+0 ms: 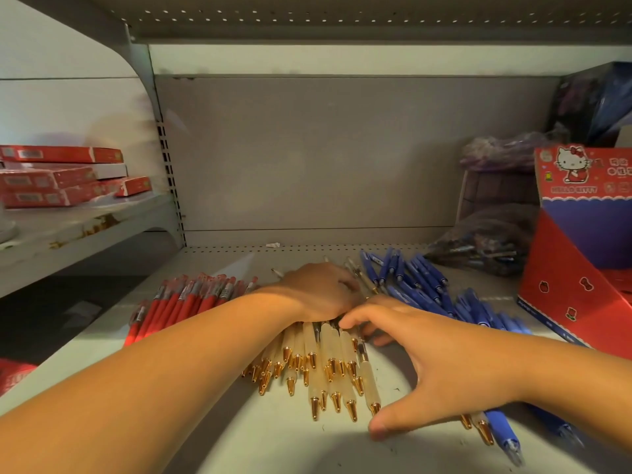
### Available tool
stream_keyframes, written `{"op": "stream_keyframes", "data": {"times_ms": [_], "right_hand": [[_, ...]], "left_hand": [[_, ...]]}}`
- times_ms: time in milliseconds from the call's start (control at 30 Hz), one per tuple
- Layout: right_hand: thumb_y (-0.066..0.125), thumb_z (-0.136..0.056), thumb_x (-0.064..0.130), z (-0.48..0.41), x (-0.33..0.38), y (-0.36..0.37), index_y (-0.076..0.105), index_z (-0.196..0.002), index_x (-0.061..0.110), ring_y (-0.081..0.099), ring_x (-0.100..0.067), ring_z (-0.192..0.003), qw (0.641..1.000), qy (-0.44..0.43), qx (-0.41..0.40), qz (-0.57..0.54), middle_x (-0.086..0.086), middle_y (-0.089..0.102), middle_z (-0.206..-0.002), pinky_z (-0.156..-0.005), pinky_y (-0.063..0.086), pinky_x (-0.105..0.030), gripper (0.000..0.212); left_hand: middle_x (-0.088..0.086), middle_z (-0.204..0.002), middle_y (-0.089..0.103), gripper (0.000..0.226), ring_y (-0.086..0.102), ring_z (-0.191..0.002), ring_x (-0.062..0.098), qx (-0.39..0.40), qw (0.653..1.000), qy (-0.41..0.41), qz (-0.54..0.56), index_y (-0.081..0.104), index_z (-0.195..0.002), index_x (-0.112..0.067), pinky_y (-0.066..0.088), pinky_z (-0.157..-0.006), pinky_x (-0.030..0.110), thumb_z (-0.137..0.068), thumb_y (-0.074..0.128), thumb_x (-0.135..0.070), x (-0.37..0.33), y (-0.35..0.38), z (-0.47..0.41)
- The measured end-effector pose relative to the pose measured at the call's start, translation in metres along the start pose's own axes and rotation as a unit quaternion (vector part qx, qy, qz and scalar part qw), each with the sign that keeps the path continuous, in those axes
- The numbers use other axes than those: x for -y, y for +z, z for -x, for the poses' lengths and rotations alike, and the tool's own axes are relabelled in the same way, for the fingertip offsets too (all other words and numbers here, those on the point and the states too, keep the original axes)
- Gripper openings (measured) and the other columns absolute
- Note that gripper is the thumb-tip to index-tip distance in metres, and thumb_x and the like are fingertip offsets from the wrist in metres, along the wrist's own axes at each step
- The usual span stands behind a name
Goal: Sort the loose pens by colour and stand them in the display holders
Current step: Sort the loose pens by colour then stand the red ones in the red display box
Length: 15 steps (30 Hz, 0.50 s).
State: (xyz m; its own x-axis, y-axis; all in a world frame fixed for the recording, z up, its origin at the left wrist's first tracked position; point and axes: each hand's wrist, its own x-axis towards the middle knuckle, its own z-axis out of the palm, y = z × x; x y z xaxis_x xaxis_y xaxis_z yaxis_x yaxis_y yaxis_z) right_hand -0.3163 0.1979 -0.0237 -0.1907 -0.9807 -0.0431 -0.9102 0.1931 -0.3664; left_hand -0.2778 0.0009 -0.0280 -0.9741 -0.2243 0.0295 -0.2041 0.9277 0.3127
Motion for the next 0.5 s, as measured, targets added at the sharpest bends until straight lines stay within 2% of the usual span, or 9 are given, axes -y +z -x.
{"op": "stream_keyframes", "data": {"times_ms": [100, 267, 333, 400, 500], "right_hand": [[0.075, -0.062, 0.072, 0.0012, 0.0023, -0.0008, 0.026, -0.126, 0.061, 0.042, 0.01, -0.121, 1.0, 0.0, -0.007, 0.009, 0.039, 0.032, -0.124, -0.103, 0.043, -0.023, 0.082], [0.074, -0.065, 0.071, 0.0029, 0.0025, 0.001, 0.034, -0.114, 0.056, 0.045, 0.006, -0.116, 1.0, -0.008, -0.015, 0.016, 0.035, 0.035, -0.116, -0.101, 0.045, -0.026, 0.065], [0.074, -0.067, 0.071, 0.0035, 0.0025, 0.0015, 0.035, -0.113, 0.055, 0.045, 0.006, -0.115, 1.0, -0.01, -0.013, 0.015, 0.034, 0.037, -0.116, -0.101, 0.045, -0.026, 0.062], [0.073, -0.068, 0.07, 0.0038, 0.0018, 0.0016, 0.036, -0.116, 0.054, 0.044, 0.006, -0.117, 1.0, -0.013, -0.014, 0.016, 0.034, 0.038, -0.118, -0.102, 0.044, -0.025, 0.063], [0.073, -0.069, 0.069, 0.0037, 0.0005, 0.001, 0.037, -0.121, 0.052, 0.043, 0.006, -0.119, 1.0, -0.021, -0.012, 0.015, 0.034, 0.038, -0.12, -0.104, 0.042, -0.024, 0.065]], "left_hand": [[-0.011, -0.134, 0.059, 0.031, 0.052, -0.121, 0.015, -0.015, 1.0, -0.005, 0.016, 0.066, -0.12, -0.036, 0.036, -0.11, 0.047, -0.092, 0.059, -0.045, -0.0045, -0.0007, 0.0022], [-0.011, -0.103, 0.067, 0.013, 0.06, -0.1, 0.012, -0.107, 0.989, -0.015, 0.098, 0.072, -0.098, -0.03, 0.048, -0.098, 0.041, -0.085, 0.071, -0.029, -0.0077, 0.002, 0.0035], [-0.01, -0.098, 0.067, 0.011, 0.062, -0.096, 0.011, -0.137, 0.982, -0.025, 0.131, 0.071, -0.091, -0.029, 0.051, -0.094, 0.039, -0.083, 0.072, -0.021, -0.0093, -0.0002, 0.0026], [-0.01, -0.097, 0.067, 0.007, 0.061, -0.094, 0.011, -0.125, 0.983, -0.04, 0.131, 0.069, -0.089, -0.029, 0.051, -0.094, 0.04, -0.083, 0.073, -0.028, -0.0095, -0.001, 0.0024], [-0.008, -0.099, 0.064, 0.02, 0.059, -0.096, 0.013, -0.099, 0.99, -0.072, 0.064, 0.064, -0.096, -0.029, 0.047, -0.098, 0.043, -0.084, 0.068, -0.044, -0.0086, 0.0032, 0.0021]]}}
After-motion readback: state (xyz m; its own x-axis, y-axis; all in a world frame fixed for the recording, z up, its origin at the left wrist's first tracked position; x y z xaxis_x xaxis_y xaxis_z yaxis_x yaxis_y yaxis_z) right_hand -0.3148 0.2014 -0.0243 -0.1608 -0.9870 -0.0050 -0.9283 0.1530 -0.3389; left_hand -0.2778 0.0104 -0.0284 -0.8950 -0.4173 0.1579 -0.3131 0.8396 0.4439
